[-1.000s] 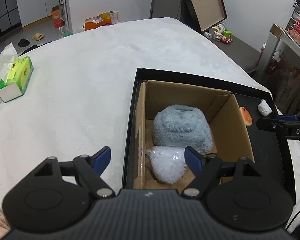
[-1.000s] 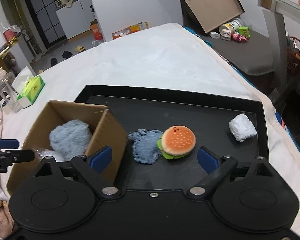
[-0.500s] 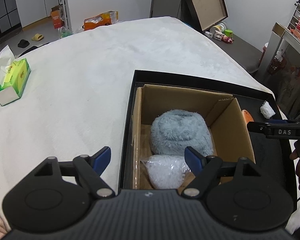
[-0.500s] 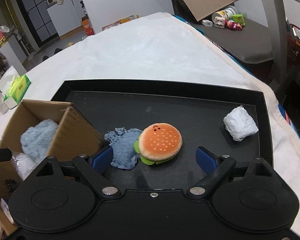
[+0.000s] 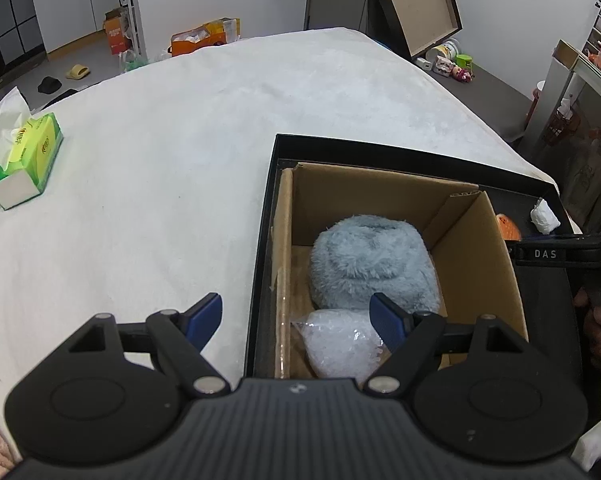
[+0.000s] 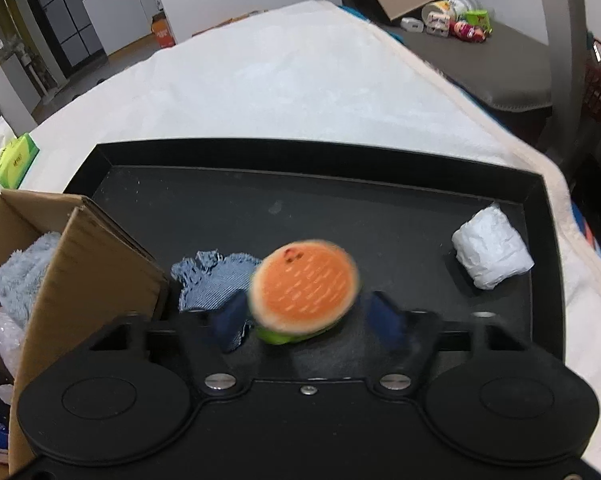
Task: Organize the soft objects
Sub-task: 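Move the right gripper to the burger plush and close on it, then carry the burger plush with the right gripper into the box and release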
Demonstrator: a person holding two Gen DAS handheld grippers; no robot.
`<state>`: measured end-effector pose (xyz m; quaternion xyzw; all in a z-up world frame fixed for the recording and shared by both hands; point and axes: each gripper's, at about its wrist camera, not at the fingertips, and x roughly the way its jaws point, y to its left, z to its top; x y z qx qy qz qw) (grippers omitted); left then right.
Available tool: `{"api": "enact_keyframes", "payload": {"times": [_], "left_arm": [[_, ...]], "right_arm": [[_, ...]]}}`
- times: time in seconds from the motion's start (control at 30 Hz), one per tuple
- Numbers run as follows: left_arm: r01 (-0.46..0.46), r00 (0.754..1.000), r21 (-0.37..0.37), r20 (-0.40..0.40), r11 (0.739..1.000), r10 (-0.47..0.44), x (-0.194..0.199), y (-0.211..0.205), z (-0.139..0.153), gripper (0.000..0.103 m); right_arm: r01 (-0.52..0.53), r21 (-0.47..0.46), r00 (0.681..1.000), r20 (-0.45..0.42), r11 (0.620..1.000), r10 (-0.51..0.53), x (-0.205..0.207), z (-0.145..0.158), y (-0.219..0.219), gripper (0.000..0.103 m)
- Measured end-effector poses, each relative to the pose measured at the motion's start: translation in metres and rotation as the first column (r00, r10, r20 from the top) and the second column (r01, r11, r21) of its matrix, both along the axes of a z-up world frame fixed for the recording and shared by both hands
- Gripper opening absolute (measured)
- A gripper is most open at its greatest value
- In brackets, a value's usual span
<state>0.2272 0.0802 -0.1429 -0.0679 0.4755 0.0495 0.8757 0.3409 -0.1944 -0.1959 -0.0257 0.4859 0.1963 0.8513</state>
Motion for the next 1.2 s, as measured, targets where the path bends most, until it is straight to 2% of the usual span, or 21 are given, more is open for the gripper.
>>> {"api": "enact_keyframes", "payload": {"times": [0.27, 0.67, 0.97, 1.2], "left_arm": [[-0.014, 1.0, -0.008, -0.003, 1.0, 0.014, 0.0, 0.003, -0.002, 0.079], [0.006, 1.0, -0.033, 0.02, 0.999, -0.006, -0.01, 0.002, 0.005, 0.079], [0.021, 0.999, -0.046, 0.032, 0.999, -0.019, -0.019, 0.004, 0.01, 0.079], [0.032, 0.999, -0.048, 0.039, 0.998, -0.03, -0.024, 0.008, 0.009, 0.079]], "right_arm": [[-0.01, -0.023, 1.0, 0.015, 1.0, 0.01, -0.013, 0.008, -0.004, 0.043], [-0.013, -0.015, 0.998, 0.057, 1.0, 0.014, -0.033, 0.044, -0.007, 0.043], [-0.062, -0.002, 0.992, 0.108, 0.998, 0.062, -0.047, 0.076, 0.012, 0.043], [-0.085, -0.008, 0.988, 0.13, 0.996, 0.085, -0.057, 0.089, 0.027, 0.043]]}}
